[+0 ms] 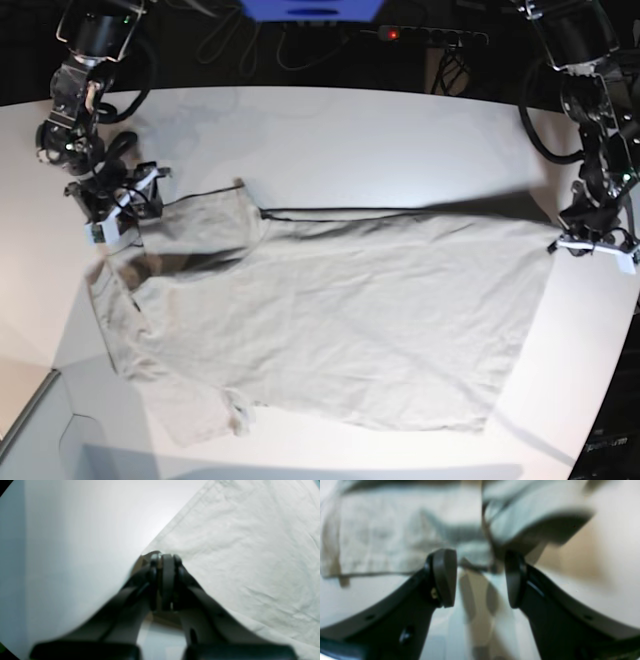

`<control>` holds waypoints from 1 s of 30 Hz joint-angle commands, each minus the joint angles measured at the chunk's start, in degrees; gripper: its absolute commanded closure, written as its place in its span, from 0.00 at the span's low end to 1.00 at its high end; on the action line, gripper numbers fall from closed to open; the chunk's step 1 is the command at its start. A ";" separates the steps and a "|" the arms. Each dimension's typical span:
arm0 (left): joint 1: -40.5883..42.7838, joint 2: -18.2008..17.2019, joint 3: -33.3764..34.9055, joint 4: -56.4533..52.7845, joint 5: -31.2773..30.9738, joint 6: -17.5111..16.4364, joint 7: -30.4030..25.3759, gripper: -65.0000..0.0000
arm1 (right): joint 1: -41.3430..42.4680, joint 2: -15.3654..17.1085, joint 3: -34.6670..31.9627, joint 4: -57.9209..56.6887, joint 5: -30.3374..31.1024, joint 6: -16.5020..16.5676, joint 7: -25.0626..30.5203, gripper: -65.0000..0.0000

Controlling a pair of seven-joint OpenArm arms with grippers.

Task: Layout the t-shirt on the table in an organized manner, then fold the t-shirt properly
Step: 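Pull the t-shirt corners apart with both grippers to smooth it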

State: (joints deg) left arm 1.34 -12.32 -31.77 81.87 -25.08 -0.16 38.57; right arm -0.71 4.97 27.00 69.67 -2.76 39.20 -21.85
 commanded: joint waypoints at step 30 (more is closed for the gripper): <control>8.99 2.07 -1.51 12.42 -0.28 -0.06 -0.98 1.00 | -24.30 -4.84 2.58 29.89 1.23 0.80 4.40 1.00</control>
State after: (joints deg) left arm 10.72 -9.54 -32.95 92.92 -25.06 0.08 38.79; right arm -25.06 -0.32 29.23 98.32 -2.68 39.27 -19.25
